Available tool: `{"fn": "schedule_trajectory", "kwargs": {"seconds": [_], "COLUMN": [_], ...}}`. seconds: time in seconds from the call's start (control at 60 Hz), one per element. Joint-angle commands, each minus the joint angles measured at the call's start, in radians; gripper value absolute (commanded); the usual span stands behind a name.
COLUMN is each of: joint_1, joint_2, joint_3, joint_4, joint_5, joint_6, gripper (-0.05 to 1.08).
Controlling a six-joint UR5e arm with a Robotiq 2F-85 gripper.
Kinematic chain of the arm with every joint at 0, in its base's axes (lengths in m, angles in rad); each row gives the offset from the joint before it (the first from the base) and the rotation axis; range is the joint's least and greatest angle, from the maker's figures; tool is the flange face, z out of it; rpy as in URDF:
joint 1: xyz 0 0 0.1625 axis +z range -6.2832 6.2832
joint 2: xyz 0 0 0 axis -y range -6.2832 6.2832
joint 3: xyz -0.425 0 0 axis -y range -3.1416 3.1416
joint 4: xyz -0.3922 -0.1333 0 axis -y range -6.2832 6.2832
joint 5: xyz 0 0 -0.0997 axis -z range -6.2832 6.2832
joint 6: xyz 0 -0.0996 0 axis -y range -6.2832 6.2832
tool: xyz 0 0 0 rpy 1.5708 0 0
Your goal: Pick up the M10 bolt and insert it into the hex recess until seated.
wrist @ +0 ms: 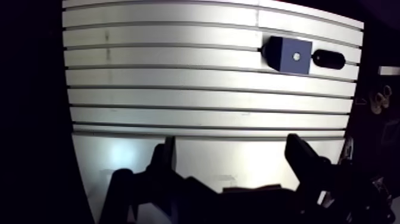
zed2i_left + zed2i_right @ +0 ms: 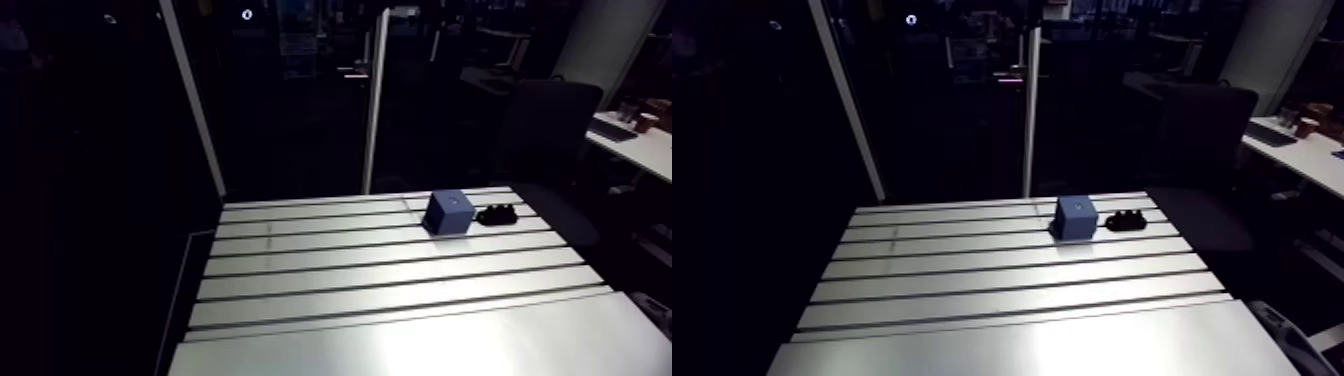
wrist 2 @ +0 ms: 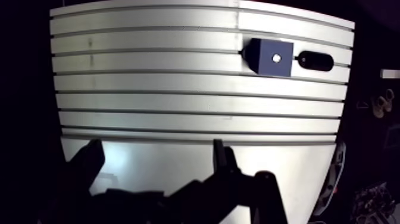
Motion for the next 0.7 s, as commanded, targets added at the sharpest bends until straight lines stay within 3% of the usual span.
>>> {"fn": "schedule_trajectory", "kwargs": {"seconds": [0.017,0.7], "joint_1": [0.001,0.001], "joint_2": [-0.032,-0.053], "joint_3": [0.018,0.047], "joint_4": [0.000,-0.003], "joint_5": [-0.002,-0.004], "joint_6": [-0.001,-0.001], "gripper": [0.01,0.01]}}
